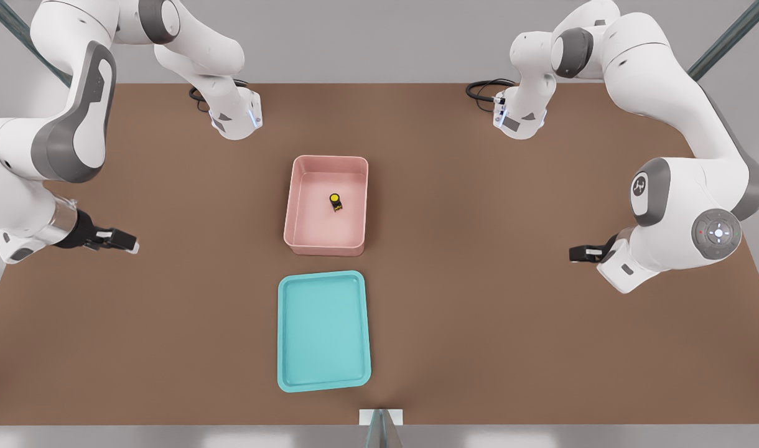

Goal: The left arm remains still, and the right arm places the button from the box into the tray

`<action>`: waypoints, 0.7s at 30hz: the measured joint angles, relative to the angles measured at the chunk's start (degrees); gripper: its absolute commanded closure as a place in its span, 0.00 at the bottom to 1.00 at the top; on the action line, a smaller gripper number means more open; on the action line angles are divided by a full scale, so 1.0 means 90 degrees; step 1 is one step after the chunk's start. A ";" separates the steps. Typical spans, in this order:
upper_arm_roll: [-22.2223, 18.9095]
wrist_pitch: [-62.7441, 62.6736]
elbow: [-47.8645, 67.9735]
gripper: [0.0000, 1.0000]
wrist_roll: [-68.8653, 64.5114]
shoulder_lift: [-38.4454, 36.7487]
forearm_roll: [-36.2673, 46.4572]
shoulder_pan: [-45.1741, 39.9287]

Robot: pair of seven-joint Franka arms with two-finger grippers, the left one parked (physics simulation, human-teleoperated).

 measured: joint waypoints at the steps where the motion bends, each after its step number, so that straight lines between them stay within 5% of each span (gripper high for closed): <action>1: 0.0008 0.0032 0.0001 0.00 0.0011 0.0000 -0.0001 0.0000; 3: 0.0318 0.0081 0.0033 0.00 0.0040 -0.0002 -0.0002 0.0249; 7: 0.0765 0.0066 0.0068 0.00 0.0163 0.0036 -0.0226 0.2245; 11: 0.1322 0.0216 -0.1145 0.00 0.0868 -0.0065 0.0022 0.3359; 16: 0.1415 0.1728 -0.4102 0.00 0.2037 -0.0895 0.0245 0.4130; 21: 0.1223 0.3214 -0.4594 0.00 0.2894 -0.0497 0.0056 0.4124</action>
